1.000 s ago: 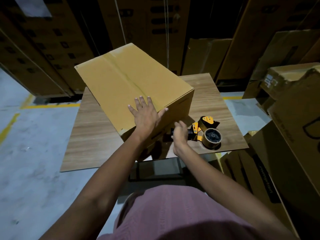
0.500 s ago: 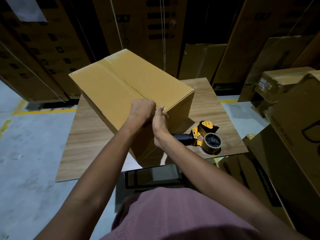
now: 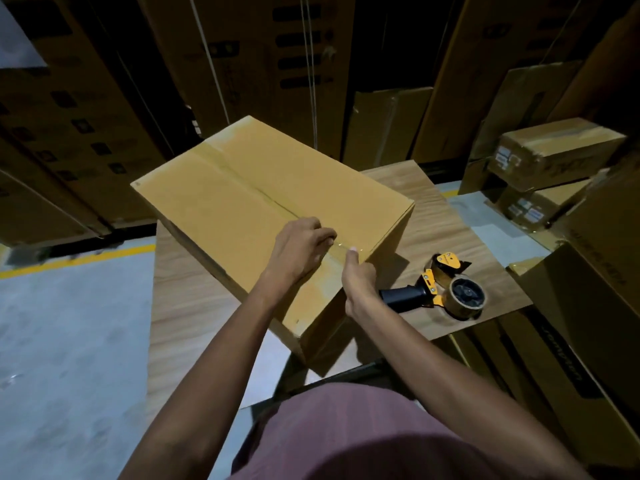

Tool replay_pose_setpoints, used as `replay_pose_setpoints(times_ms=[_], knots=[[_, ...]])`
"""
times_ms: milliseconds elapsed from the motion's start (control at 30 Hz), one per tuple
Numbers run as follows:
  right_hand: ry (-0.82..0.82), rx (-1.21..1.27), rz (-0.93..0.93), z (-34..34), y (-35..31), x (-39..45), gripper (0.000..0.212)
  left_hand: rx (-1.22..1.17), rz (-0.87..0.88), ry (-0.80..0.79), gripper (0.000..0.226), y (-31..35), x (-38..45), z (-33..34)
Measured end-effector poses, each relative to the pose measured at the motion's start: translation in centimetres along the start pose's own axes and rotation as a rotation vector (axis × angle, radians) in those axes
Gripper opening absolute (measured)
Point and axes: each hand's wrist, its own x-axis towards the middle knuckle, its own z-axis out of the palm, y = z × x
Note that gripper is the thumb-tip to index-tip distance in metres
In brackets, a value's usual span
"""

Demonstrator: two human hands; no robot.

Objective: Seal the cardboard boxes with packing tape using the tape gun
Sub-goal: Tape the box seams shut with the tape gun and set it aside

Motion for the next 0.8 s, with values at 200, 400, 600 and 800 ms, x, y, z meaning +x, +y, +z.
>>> replay_pose_setpoints(times_ms=[200, 400, 600, 800], knots=[[0.032, -0.186, -0.162, -0.3, -1.7, 1.7, 0.061, -0.093, -0.176, -0.258, 0.048, -2.4, -0.4, -0.2], [-0.017, -0.339, -0.316, -1.8, -3.2, 3.6, 0.056, -0.033, -0.29, -0.375, 0.057, -1.5, -0.5, -0.3], [-0.238, -0.382, -0.358, -2.6, -6.2, 6.0, 0.045, 0.026, -0.512, -0.446, 0.064, 1.0, -0.3, -0.1], [-0.382, -0.527, -0.377, -3.5, -11.5, 7.4, 0.029, 0.073, -0.557, -0.48, 0.07, 2.8, 0.6, -1.4]])
